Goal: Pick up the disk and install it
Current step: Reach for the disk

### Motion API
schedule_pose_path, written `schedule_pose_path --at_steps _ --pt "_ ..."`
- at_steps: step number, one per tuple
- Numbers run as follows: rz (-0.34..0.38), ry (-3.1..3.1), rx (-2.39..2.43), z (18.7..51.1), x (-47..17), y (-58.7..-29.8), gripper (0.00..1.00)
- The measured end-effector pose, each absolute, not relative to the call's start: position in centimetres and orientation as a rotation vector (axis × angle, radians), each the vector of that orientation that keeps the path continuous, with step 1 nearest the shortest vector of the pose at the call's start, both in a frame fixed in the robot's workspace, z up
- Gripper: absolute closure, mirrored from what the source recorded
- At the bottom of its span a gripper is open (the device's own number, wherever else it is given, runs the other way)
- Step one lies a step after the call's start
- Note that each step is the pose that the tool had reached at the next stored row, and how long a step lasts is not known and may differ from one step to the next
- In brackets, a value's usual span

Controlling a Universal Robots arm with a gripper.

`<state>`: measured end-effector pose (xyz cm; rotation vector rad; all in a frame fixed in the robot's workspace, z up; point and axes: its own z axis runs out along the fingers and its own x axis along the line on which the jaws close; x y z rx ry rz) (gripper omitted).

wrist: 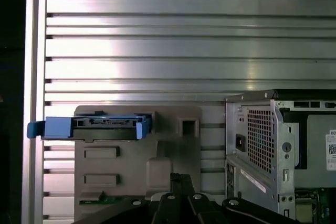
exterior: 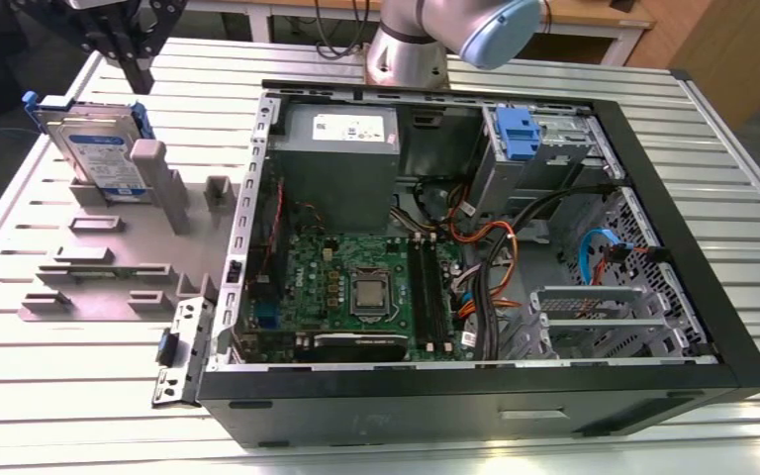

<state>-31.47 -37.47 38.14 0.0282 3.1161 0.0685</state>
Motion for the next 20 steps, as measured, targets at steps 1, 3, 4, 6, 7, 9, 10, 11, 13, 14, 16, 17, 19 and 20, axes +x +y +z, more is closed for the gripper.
schedule_pose_path --at_steps 1,3,4,6,7,9,10,11,13,14,16,17,19,20 --pt "0.068 3.116 0.025 38.1 -31.6 -37.4 0.89" --pt "0.068 3.116 0.024 38.1 -32.0 -37.2 0.89" --pt "0.068 3.116 0.024 38.0 -32.2 -37.1 0.89" --pt "0.068 3.116 0.024 38.0 -32.5 -36.9 0.89" --pt "0.068 3.116 0.024 37.9 -32.7 -36.7 0.89" --pt "0.068 3.116 0.024 37.9 -33.0 -36.6 0.89" --pt "0.068 3.116 0.024 37.8 -33.2 -36.5 0.89" --pt "0.068 3.116 0.024 37.8 -33.3 -36.4 0.89" --pt "0.068 3.116 0.024 37.7 -33.6 -36.3 0.89" --pt "0.068 3.116 0.024 37.7 -33.7 -36.2 0.89" --pt "0.068 3.116 0.024 37.6 -33.9 -36.1 0.89" --pt "0.068 3.116 0.024 37.6 -34.0 -36.1 0.89" --pt "0.068 3.116 0.024 37.6 -34.2 -36.0 0.89" --pt "0.068 3.116 0.024 37.6 -34.3 -36.0 0.89"
